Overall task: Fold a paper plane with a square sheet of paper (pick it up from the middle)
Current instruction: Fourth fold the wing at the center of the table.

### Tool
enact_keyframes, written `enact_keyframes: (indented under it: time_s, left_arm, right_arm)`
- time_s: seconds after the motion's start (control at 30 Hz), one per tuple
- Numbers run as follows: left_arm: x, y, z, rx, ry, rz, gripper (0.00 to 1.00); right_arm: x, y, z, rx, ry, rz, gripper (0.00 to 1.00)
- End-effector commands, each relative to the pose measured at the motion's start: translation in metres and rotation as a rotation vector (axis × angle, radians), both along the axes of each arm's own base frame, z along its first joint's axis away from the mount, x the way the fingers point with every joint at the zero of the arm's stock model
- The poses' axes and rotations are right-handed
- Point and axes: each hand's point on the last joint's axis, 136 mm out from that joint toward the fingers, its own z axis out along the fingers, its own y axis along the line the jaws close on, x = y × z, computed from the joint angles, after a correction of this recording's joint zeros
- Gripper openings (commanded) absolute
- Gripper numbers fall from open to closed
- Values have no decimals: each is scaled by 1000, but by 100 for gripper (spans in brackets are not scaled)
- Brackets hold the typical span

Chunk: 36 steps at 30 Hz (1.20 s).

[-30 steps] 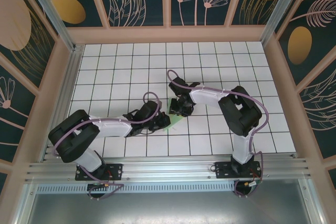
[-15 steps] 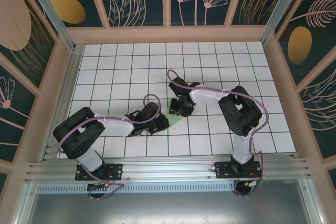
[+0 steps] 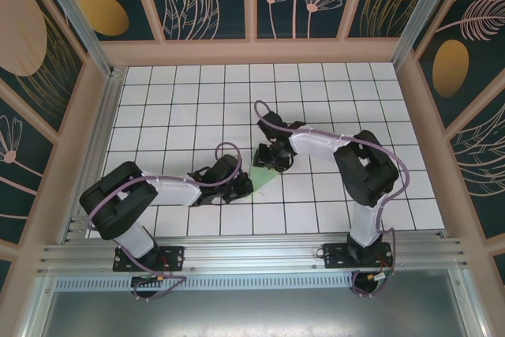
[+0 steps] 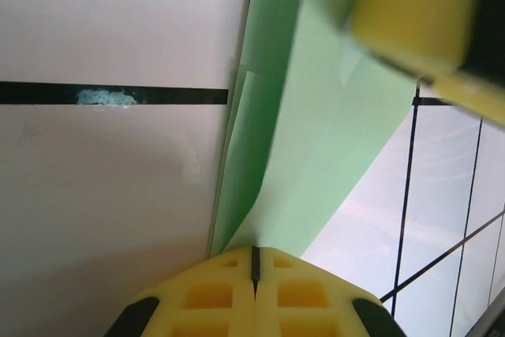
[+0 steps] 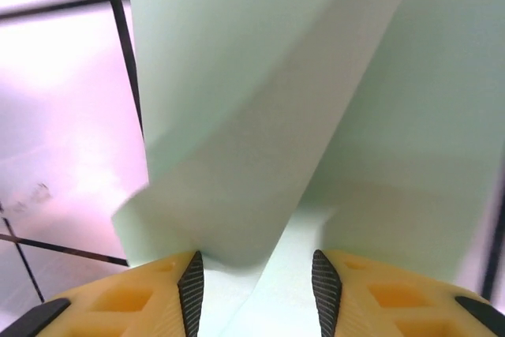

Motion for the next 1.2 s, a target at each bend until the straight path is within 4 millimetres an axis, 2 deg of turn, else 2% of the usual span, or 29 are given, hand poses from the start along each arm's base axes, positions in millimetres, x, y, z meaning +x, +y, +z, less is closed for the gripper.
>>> enact_keyframes:
  time_s: [0.0,0.07,0.2,0.33,0.43,0.8,1.17]
  left_arm:
    - [-22,35,-39,178,108,7,0]
    - [-22,35,-40,180,111,8,0]
    - [-22,35,-42,187,119,12,0]
    - [-23,37,-44,195,125,18,0]
    - [-23,37,-45,195,130,19,0]
    - [-23,36,-46,198,134,14,0]
    - [-27,39,-46,208,142,5,0]
  right_arm:
    - [15,-10,39,78,-130,-13,45]
    - [9,-10,45,131,-156,-2,40]
    - [-9,4,48,276,-172,49,33]
    - [-23,15,32,281,-131,89,18]
    - [-33,27,23,299,-106,131,12]
    - [-46,37,-11,321,-19,162,8]
    - [-35,27,-26,278,-19,135,8]
